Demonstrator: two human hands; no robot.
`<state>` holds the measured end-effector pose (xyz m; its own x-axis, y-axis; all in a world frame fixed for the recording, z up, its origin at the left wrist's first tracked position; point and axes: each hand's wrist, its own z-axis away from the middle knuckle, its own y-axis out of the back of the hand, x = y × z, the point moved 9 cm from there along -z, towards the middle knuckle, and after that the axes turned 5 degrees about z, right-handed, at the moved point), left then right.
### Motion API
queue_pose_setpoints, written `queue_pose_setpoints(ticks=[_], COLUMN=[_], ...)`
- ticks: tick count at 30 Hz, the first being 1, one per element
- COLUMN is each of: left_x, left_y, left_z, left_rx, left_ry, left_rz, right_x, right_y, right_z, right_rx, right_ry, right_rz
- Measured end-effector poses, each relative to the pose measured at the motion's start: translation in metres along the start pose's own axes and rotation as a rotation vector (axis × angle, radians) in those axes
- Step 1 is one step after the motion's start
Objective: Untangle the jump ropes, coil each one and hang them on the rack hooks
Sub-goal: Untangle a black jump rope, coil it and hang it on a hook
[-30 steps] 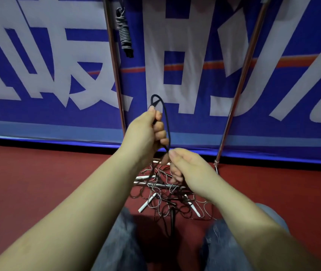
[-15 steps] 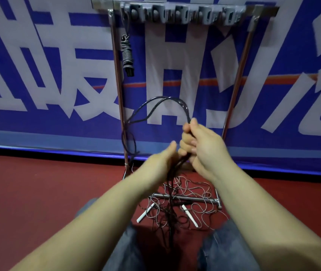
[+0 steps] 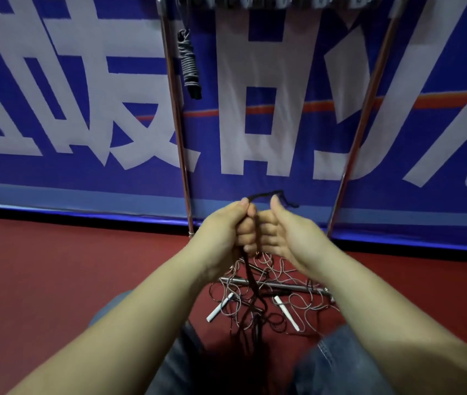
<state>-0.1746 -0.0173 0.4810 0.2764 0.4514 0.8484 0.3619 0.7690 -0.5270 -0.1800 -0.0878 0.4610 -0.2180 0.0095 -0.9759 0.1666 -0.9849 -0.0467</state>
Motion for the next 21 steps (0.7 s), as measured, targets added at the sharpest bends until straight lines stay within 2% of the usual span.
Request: queue_pose_setpoints(ticks=[3, 6, 7, 11, 14, 17, 19, 21], left_x=[0.003, 0.001, 0.000, -0.012, -0.059, -0.135, -0.158, -0.157], left_y=[0.026, 0.061, 0.074, 0.108, 0.121, 0.122, 0.114, 0.109], left_z=[-0.030, -0.060, -0.073, -0.117, -0.146, -0.171, -0.175, -0.175], left_rx=[0.100, 0.206, 0.248, 0.329, 0.278, 0.121, 0.004, -0.098], left_ry=[0.000, -0.028, -0.039, -0.079, 0.035, 0.299, 0.403, 0.374], left_rz=[0.061, 0.083, 0.105, 0.229, 0.115, -0.241, -0.371, -0.528], right_x=[0.034, 0.049, 0.054, 0.068, 0.081, 0.093, 0.095, 0.095], right_y=[-0.018, -0.010, -0.003, 0.029, 0.048, 0.075, 0.093, 0.110], right_z=[-0.016, -0.039, -0.050, -0.101, -0.132, -0.158, -0.173, -0.185], right_rx=[-0.094, -0.109, -0.107, -0.044, 0.020, 0.136, 0.211, 0.286], right_ry=[-0.034, 0.088, 0.104, 0.059, 0.007, -0.028, -0.024, 0.016], right_rz=[0.106, 0.378, 0.402, 0.232, -0.172, -0.508, -0.548, -0.520])
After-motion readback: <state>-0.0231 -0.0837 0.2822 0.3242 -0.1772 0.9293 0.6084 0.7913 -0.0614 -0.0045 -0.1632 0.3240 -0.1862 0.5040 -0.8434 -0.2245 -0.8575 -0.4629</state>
